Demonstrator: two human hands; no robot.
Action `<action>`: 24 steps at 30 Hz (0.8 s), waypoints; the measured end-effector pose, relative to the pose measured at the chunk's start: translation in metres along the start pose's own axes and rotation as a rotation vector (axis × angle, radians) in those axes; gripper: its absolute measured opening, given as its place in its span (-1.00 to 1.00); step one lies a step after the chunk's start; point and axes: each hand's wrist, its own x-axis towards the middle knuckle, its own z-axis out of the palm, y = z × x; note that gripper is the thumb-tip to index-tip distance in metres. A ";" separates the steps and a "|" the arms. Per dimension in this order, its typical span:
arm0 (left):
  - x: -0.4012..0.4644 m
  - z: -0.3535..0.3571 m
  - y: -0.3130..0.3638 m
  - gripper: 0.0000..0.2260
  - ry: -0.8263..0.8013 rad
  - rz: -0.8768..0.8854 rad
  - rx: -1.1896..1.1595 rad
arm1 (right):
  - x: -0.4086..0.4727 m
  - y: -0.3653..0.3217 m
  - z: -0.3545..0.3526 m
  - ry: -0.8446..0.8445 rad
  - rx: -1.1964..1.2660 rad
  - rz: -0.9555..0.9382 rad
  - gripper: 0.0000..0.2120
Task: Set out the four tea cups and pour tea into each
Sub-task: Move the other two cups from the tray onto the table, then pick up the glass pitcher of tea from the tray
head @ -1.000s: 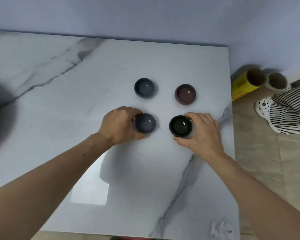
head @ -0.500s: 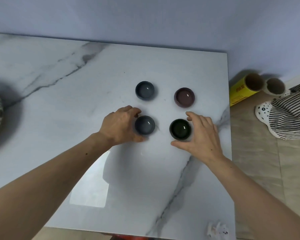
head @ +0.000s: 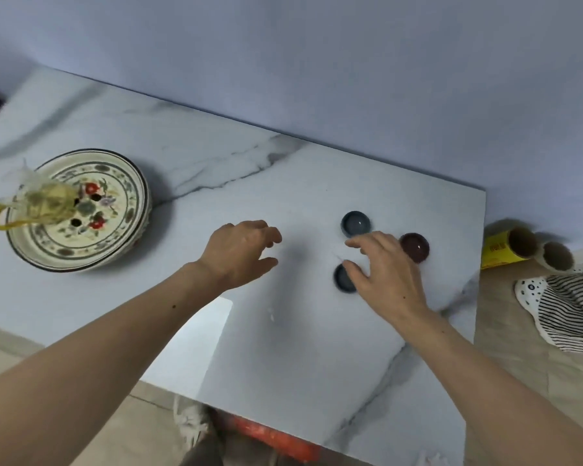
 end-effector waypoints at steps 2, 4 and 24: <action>-0.017 -0.017 -0.027 -0.71 -0.005 -0.025 0.006 | 0.012 -0.034 0.002 -0.032 0.002 -0.023 -0.73; -0.032 -0.033 -0.054 -0.71 -0.015 -0.040 0.017 | 0.022 -0.068 0.006 -0.045 0.013 -0.042 -0.72; -0.088 -0.139 -0.280 -0.74 0.082 -0.040 0.059 | 0.103 -0.296 0.096 -0.112 0.073 -0.111 -0.74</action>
